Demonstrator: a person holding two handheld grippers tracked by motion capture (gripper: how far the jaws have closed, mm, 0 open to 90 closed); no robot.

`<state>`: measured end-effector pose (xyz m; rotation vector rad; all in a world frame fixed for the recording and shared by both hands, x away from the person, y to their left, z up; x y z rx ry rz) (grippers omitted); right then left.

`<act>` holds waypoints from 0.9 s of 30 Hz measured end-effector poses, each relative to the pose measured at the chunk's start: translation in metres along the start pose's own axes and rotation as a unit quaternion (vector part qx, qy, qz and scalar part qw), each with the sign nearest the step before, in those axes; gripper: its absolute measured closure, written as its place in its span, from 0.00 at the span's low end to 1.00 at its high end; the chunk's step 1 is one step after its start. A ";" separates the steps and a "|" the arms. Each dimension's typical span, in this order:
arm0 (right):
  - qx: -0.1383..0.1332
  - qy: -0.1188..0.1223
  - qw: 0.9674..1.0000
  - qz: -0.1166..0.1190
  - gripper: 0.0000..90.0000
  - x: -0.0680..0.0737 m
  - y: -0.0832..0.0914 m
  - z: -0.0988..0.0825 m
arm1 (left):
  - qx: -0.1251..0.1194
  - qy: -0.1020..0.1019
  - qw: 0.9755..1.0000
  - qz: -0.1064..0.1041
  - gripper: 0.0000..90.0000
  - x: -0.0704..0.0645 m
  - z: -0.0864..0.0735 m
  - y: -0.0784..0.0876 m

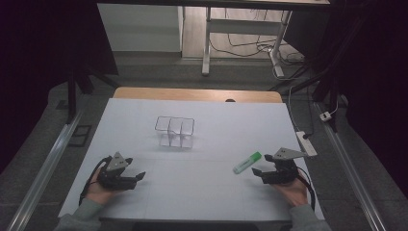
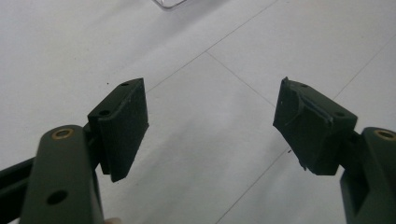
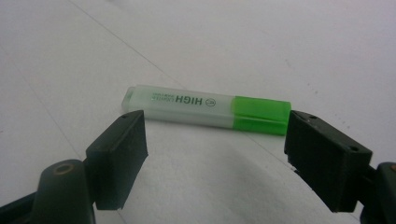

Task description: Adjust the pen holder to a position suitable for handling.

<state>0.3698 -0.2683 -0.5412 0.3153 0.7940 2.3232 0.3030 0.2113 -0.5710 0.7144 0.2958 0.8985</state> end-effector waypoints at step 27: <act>0.018 0.004 1.000 -0.002 0.25 0.001 -0.004 -0.003 | 0.001 0.007 1.000 0.007 0.29 0.008 0.007 -0.004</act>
Point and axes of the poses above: each handheld gripper's, and its own axes: y roughly backward along the jaws, z roughly out of its top, x roughly to its left, the point moved 6 cm from there along -y, roughly forward along the jaws, and after that the axes turned 2 degrees about z, right-handed, at the moved point
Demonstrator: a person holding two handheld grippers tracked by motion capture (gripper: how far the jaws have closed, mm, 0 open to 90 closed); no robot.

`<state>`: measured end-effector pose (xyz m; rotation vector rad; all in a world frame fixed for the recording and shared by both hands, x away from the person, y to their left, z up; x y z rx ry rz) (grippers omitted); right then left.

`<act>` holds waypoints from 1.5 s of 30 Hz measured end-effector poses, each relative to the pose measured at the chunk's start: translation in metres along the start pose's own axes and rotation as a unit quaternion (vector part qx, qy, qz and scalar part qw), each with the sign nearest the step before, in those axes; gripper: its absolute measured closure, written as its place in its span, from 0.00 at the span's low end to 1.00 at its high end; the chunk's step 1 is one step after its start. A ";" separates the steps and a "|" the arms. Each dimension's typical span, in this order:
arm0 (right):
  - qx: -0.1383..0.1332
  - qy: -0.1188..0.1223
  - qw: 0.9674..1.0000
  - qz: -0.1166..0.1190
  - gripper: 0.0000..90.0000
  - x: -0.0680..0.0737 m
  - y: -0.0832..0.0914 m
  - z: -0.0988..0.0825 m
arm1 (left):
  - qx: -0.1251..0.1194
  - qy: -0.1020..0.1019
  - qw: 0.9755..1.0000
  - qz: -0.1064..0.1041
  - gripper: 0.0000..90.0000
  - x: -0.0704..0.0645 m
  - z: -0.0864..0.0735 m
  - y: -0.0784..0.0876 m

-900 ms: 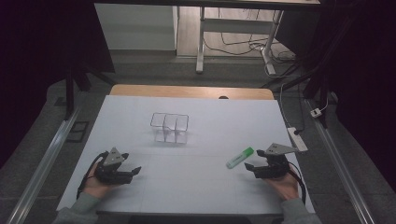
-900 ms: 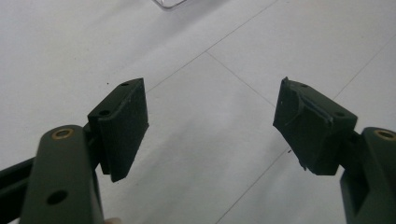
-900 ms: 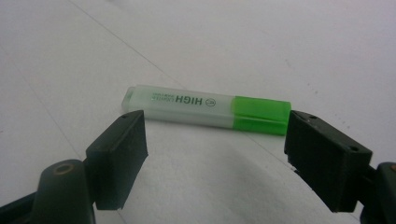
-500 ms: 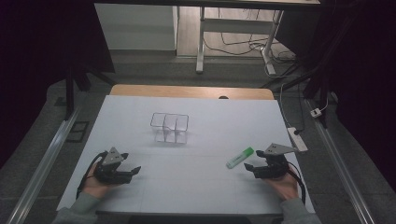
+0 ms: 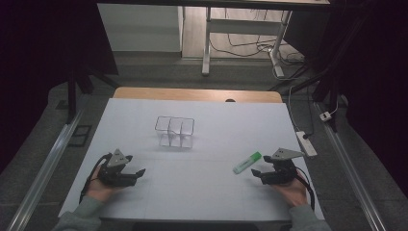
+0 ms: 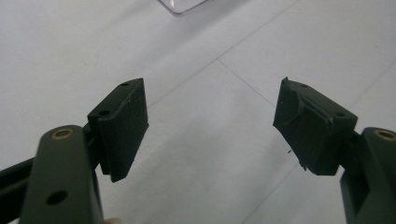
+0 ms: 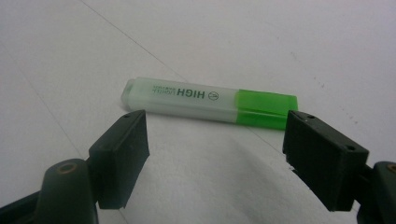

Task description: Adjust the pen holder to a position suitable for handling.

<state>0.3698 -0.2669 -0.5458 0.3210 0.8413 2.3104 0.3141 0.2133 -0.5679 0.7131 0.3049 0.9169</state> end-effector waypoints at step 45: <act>0.004 0.001 1.000 -0.001 0.25 -0.001 -0.001 0.000 | 0.011 0.024 0.999 0.030 0.41 0.052 0.066 -0.051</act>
Point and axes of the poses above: each handheld gripper's, and its own axes: y roughly backward along the jaws, z roughly out of its top, x roughly to its left, the point moved 6 cm from there along -y, roughly forward along the jaws, and after that the axes turned 2 degrees about z, right-handed, at the moved point
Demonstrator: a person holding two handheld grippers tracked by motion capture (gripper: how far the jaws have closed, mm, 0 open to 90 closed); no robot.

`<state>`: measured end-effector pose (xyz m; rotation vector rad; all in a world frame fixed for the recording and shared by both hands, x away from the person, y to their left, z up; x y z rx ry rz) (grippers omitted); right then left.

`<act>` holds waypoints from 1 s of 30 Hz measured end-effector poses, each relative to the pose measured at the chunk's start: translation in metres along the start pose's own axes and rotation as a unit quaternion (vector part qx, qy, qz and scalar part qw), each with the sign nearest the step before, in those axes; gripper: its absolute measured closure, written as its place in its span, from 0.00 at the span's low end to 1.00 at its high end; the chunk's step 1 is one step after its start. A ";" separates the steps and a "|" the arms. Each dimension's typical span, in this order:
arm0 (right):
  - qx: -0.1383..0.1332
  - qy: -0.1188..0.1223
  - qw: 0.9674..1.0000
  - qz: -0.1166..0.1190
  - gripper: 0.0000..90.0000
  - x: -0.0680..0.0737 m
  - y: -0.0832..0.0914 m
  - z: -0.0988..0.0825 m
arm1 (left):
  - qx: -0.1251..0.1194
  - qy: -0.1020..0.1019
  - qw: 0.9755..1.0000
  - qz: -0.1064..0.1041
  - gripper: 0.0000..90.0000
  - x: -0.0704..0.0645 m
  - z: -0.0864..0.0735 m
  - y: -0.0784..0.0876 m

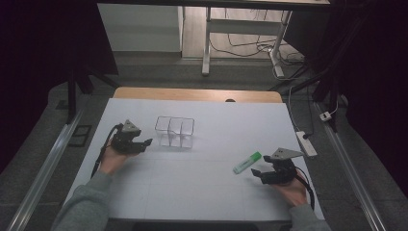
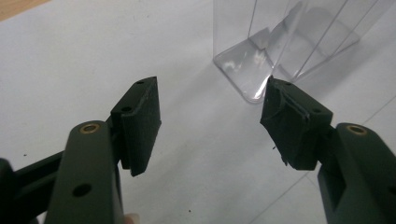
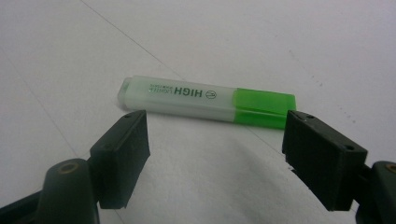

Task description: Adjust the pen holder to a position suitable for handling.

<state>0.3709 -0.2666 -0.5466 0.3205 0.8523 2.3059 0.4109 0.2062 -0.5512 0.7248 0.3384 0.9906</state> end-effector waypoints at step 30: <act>0.009 0.002 1.000 -0.006 0.25 -0.001 -0.001 -0.001 | 0.020 -0.012 0.999 -0.038 0.99 -0.009 0.010 -0.035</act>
Point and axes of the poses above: each handheld gripper's, and its own axes: y roughly backward along the jaws, z roughly out of its top, x roughly to its left, the point moved 6 cm from there along -y, roughly forward along the jaws, and after that the axes turned 2 degrees about z, right-handed, at the moved point
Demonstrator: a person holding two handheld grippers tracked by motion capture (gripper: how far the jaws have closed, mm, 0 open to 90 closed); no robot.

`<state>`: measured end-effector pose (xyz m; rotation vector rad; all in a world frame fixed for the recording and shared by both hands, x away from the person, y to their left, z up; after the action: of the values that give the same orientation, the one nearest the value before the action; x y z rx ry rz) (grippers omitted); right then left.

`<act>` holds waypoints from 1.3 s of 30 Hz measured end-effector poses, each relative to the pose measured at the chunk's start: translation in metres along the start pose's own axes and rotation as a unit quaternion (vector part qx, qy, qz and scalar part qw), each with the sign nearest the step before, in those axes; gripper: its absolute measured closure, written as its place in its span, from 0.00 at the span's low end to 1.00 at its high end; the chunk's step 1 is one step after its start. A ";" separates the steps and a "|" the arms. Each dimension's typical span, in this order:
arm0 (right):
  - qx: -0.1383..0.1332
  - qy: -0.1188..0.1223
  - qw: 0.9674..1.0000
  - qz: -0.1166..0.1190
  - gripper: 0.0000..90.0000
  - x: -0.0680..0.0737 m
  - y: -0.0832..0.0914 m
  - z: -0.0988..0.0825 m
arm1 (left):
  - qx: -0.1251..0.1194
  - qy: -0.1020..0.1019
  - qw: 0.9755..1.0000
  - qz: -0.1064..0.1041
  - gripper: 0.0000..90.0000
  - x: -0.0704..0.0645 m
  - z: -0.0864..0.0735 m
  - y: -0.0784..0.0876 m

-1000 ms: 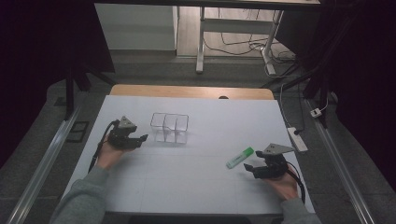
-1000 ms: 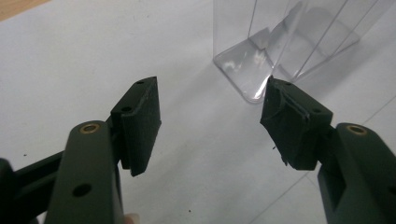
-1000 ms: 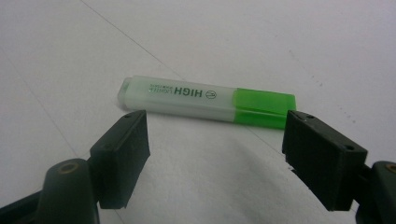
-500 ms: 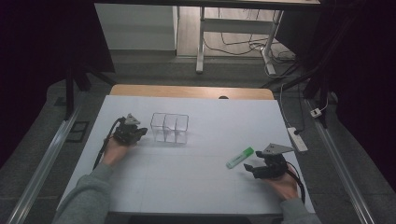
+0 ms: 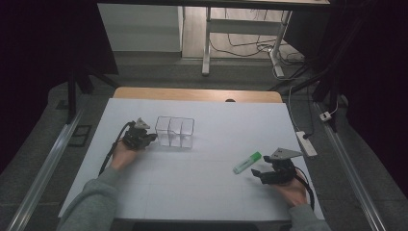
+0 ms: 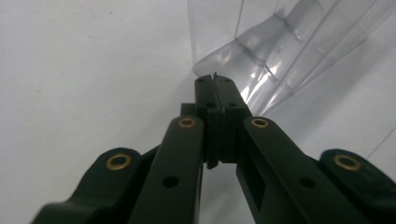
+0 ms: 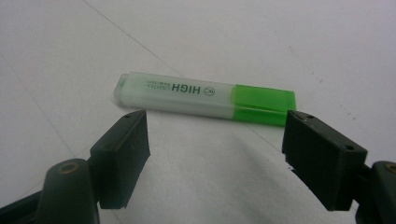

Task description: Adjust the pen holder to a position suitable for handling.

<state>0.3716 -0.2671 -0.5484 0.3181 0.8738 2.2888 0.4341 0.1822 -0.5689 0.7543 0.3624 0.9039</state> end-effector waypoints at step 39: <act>0.003 0.000 1.000 -0.002 0.26 -0.001 -0.001 -0.001 | 0.000 -0.019 1.000 -0.025 0.99 -0.023 0.014 -0.012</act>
<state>0.3722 -0.2674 -0.5493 0.3195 0.8813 2.2814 0.4356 0.1527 -0.5691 0.7590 0.3463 0.8424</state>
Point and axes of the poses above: each handheld gripper's, and its own axes: y roughly backward along the jaws, z roughly out of its top, x roughly to its left, the point moved 6 cm from there along -y, roughly forward along the jaws, and after that the axes turned 2 degrees about z, right-handed, at the moved point
